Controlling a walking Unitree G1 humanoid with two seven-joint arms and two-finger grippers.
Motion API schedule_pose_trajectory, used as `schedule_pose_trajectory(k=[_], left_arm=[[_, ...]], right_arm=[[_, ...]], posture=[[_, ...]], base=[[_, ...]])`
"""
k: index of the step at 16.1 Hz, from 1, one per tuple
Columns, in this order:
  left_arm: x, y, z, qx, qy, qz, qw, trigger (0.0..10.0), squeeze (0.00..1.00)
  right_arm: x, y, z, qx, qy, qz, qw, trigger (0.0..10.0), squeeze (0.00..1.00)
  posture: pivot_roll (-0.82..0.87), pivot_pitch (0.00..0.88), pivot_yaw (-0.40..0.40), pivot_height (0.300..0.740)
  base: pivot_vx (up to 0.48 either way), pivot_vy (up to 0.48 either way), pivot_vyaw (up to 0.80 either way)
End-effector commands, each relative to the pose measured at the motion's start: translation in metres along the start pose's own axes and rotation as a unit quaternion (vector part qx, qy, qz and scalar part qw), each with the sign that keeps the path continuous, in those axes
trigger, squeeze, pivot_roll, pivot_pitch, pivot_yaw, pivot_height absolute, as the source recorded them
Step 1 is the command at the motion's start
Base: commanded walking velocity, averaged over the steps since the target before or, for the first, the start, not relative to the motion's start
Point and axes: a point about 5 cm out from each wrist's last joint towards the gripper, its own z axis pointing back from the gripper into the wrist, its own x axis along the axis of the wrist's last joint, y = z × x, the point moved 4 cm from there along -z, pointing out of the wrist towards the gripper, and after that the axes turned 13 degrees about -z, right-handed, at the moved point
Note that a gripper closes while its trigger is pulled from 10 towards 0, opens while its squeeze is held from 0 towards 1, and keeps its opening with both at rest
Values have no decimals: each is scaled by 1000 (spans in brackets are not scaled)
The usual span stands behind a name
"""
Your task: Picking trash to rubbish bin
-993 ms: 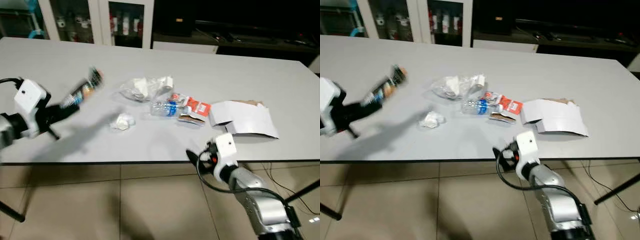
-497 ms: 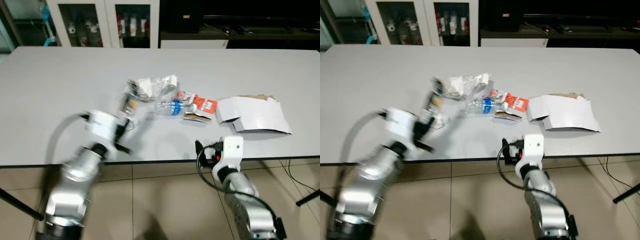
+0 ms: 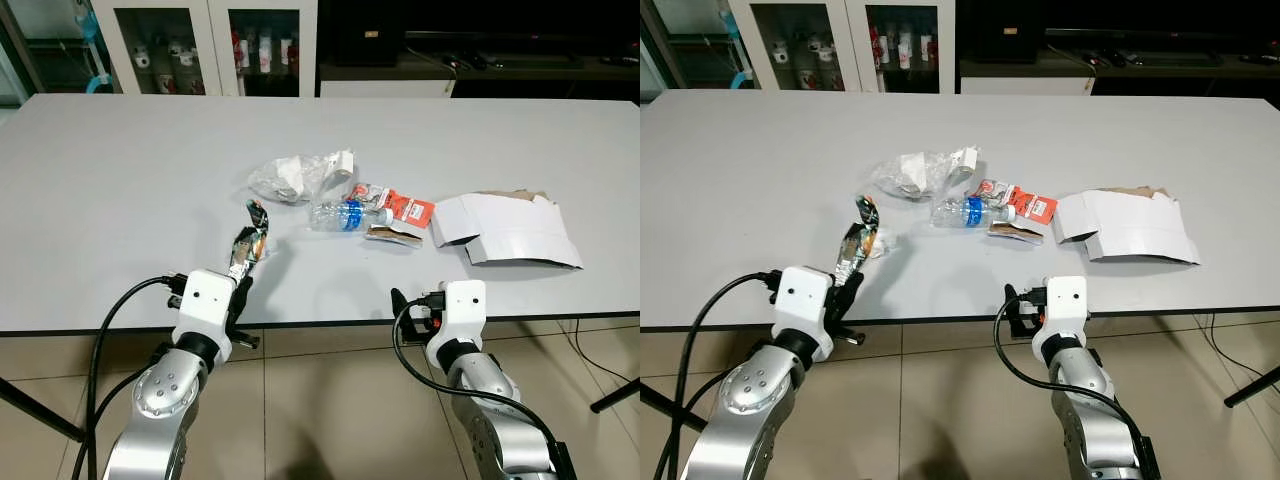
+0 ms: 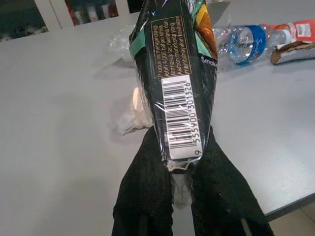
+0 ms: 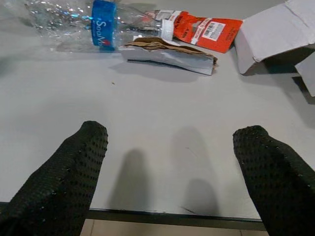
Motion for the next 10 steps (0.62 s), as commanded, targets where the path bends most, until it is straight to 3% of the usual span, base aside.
schedule_pose_trajectory(k=[1,5,10], left_arm=[[0,1,2,7,-1,-11,1000,10000,0],[-2,-1,1,7,4,-25,1000,10000,0],[0,-4,0,3,4,-31,999,10000,0]], right_arm=[[3,1,-2,2,-5,-2,1000,10000,0],[-2,7,-3,15,7,3,1000,10000,0],[-10,9,1,21,21,7,1000,10000,0]], posture=[[20,0,-24,740],[22,0,-28,740],[18,0,-33,740]], base=[[0,0,0],[0,0,0],[0,-418,0]])
